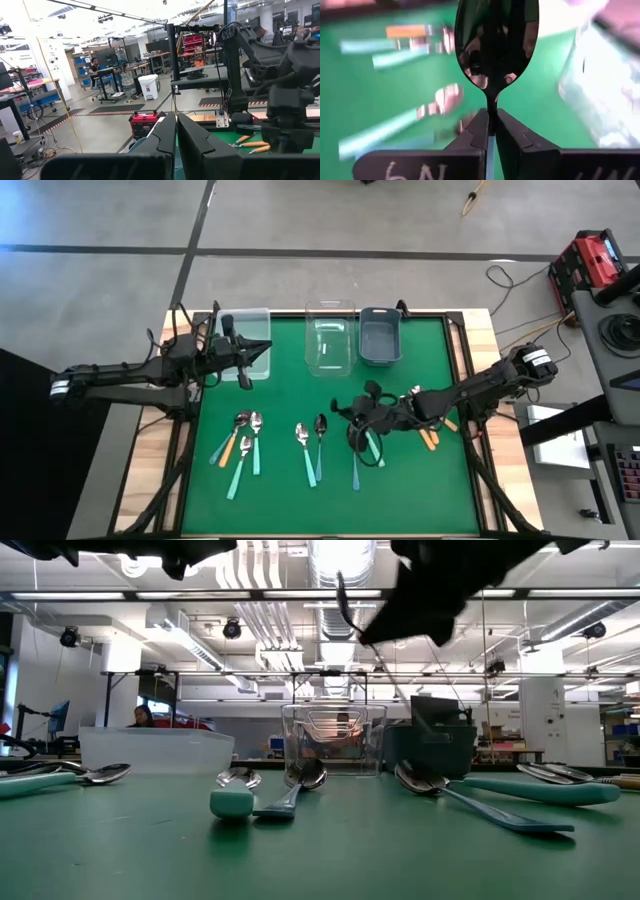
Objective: Sort silverware by color (type)
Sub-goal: Put the blue spoon into the transparent bin
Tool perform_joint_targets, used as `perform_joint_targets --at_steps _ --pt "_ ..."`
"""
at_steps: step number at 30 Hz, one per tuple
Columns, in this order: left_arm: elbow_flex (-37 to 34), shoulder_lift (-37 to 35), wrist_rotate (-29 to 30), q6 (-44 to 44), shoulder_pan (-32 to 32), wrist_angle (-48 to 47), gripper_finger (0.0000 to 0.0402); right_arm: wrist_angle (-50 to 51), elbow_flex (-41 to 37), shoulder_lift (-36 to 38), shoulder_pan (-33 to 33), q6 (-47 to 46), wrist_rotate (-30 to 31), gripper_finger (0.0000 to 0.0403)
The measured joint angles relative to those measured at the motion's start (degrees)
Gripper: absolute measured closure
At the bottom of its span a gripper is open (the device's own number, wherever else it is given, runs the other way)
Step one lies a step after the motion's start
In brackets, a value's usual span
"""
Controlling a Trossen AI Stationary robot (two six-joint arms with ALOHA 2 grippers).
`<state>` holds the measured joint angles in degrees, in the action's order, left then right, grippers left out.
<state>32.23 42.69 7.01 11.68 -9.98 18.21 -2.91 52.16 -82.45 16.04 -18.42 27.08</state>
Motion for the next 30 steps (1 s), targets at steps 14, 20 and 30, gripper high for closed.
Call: perform_joint_targets --at_steps 14,20,30 --pt "-1.11 -6.84 -0.07 -1.65 0.07 -1.15 0.0401 -20.21 0.23 -1.10 -11.18 11.04 1.87 0.0391" --pt "-4.01 -12.71 -0.07 -0.46 0.07 -1.09 0.0401 -19.34 7.26 -3.67 -16.45 15.01 0.32 0.0390" --pt "-5.38 -16.80 -0.09 -1.83 0.04 -1.32 0.0401 -5.81 27.45 -11.46 -24.34 16.50 -1.95 0.0390"
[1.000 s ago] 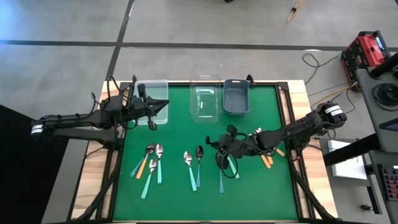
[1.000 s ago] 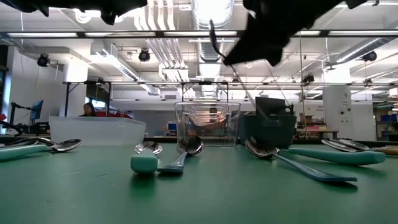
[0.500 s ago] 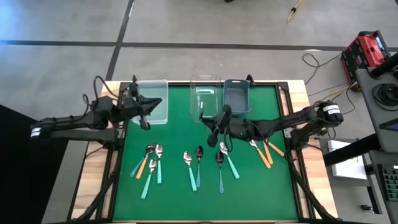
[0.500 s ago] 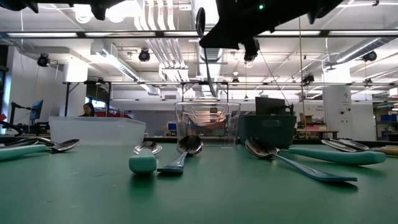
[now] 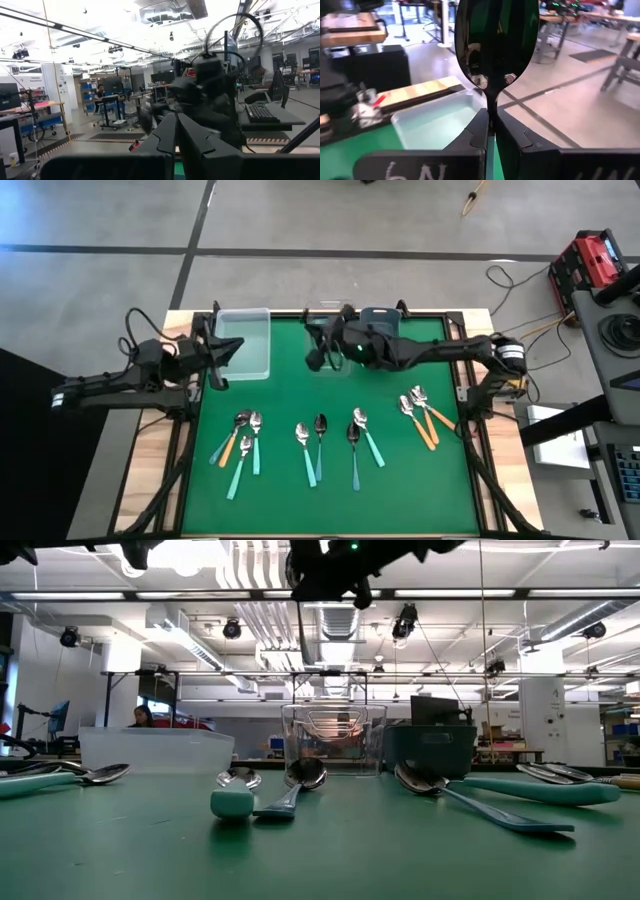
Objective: Sort silverware by color (type)
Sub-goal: Put the blue spoon into the transparent bin
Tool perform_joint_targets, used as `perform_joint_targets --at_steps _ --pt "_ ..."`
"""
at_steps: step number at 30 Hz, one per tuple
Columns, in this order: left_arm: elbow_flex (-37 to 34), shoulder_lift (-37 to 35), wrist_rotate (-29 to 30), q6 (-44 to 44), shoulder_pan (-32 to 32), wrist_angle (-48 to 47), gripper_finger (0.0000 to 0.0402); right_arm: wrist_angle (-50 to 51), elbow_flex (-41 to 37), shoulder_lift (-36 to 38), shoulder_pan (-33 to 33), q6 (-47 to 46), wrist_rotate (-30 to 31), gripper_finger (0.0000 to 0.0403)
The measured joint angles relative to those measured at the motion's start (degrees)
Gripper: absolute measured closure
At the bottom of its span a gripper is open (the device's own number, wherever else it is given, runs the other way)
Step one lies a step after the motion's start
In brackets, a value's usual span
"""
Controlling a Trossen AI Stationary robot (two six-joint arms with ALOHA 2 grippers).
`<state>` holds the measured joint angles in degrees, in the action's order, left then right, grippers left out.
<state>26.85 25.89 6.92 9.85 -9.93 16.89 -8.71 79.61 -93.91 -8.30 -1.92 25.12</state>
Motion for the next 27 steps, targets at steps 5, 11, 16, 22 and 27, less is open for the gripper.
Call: perform_joint_targets --at_steps 5,11,16,22,27 --pt "0.00 0.37 0.00 0.01 0.00 0.04 0.0401 6.32 8.69 -4.58 -2.70 -1.36 -0.06 0.0390" --pt "0.00 0.48 0.00 0.11 0.00 0.00 0.0401 9.07 15.03 -8.98 -4.09 -0.29 -0.09 0.0390" --pt "0.00 0.59 0.00 0.13 0.00 0.00 0.0401 9.67 17.27 -10.75 -4.59 -0.60 -0.07 0.0390" --pt "0.00 1.08 0.00 0.59 0.00 0.37 0.0401 12.48 17.73 -11.24 -6.38 -7.51 0.53 0.0390" --pt "0.00 1.95 0.02 0.59 0.00 1.50 0.0401 17.79 17.62 -12.13 -8.71 -16.61 0.44 0.0390"
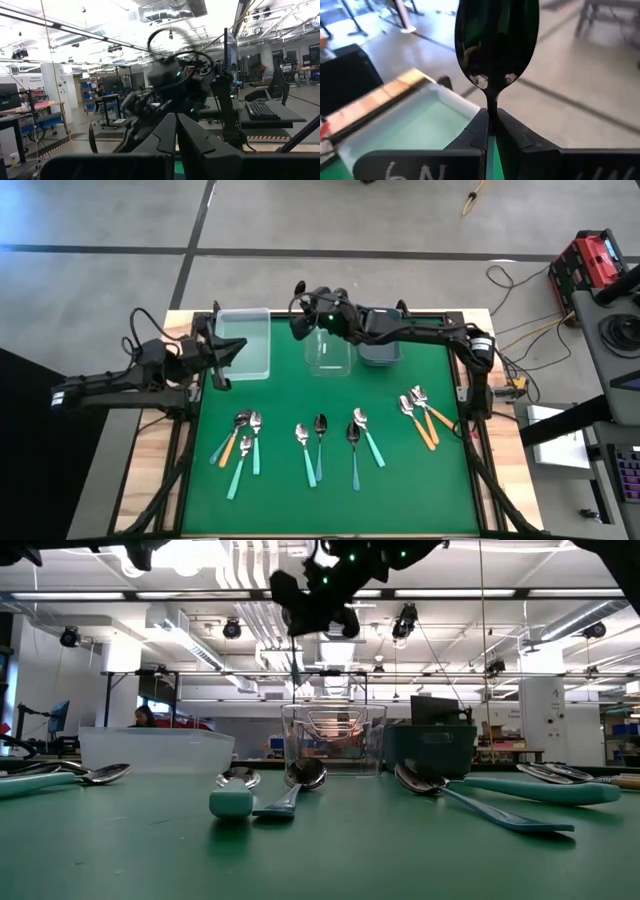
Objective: Sort silverware by color (type)
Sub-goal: Put the blue spoon into the transparent bin
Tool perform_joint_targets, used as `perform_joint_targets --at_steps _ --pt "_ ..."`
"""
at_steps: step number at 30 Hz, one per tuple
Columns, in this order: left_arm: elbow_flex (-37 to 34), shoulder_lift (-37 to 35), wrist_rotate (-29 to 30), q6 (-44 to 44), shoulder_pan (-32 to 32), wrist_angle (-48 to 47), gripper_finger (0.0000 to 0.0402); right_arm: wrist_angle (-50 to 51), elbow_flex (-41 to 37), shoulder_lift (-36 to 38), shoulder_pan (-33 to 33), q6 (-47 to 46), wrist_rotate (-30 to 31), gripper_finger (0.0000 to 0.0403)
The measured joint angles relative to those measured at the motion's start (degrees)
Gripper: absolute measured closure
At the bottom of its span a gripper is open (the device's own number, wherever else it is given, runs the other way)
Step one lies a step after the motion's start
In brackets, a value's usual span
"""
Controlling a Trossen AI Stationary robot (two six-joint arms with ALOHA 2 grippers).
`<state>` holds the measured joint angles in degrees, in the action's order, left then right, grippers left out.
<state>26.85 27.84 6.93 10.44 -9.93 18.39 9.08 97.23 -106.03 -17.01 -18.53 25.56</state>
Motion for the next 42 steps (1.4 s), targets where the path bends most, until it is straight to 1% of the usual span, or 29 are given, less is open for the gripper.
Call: perform_joint_targets --at_steps 4,10,14,18,21,27,42 --pt "0.00 0.56 0.00 0.03 0.00 0.43 0.0401 4.96 -0.04 -1.03 -1.26 -2.08 0.07 0.0390" --pt "0.00 0.70 0.01 0.85 0.00 0.59 0.0401 9.37 -0.02 -1.54 -2.69 -4.66 -0.09 0.0390" --pt "0.00 0.70 0.03 0.86 0.00 0.59 0.0401 14.64 -0.02 -2.16 -3.94 -7.84 -0.26 0.0390" --pt "0.00 0.70 0.03 0.87 0.00 0.60 0.0401 17.51 -0.02 -2.89 -4.84 -10.69 -3.50 0.0390" --pt "0.00 0.70 0.03 0.87 0.00 0.60 0.0401 17.66 -0.02 -3.84 -5.03 -11.74 -6.43 0.0390" --pt "0.00 0.70 0.03 0.87 -0.01 0.60 0.0401 17.79 -0.02 -6.07 -5.01 -13.00 -8.99 0.0390" --pt "0.00 0.70 0.03 1.05 -0.02 0.60 0.0401 18.22 -0.32 -6.65 -5.03 -14.89 -9.07 0.0390"
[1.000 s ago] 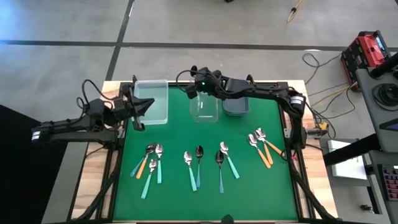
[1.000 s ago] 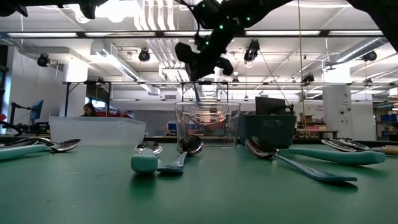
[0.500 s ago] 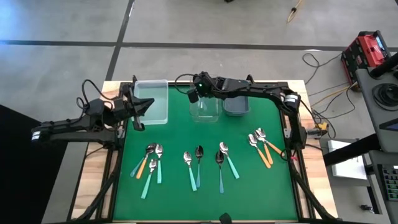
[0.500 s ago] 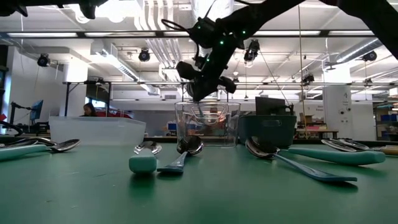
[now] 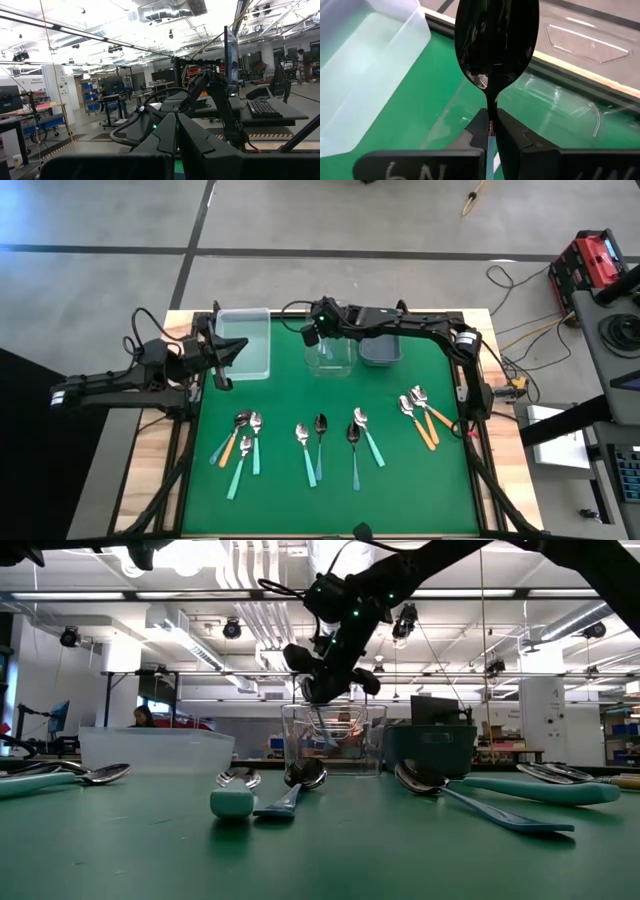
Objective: Sort silverware by color (type)
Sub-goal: Put the blue spoon into the transparent bin
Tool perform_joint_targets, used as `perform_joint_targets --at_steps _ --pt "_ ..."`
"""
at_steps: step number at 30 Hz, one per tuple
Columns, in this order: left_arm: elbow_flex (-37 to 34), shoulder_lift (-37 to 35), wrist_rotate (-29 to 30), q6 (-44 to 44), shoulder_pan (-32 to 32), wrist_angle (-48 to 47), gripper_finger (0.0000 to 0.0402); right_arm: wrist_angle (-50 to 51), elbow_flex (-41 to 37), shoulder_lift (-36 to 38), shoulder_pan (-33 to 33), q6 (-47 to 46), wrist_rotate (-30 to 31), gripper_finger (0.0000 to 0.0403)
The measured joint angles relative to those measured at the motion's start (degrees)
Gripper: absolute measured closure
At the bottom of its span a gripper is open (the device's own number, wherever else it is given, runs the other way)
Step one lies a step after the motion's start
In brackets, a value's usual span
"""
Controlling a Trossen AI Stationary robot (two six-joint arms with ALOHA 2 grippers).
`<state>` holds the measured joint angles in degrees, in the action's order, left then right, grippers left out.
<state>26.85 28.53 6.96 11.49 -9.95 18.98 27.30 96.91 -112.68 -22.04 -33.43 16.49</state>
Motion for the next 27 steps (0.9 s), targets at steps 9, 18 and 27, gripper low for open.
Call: perform_joint_targets --at_steps 9,18,27 --pt "0.00 0.00 0.00 0.00 0.00 -0.02 0.0401 6.15 -0.05 0.00 0.00 -2.04 0.00 0.0390" --pt "0.00 0.00 0.00 0.01 0.01 -0.13 0.0401 11.54 -0.05 0.00 -0.12 -3.24 -0.23 0.0390" --pt "0.00 0.00 0.01 0.00 0.01 -0.11 0.0401 8.47 -0.09 -1.02 -0.45 -5.75 -0.40 0.0390"
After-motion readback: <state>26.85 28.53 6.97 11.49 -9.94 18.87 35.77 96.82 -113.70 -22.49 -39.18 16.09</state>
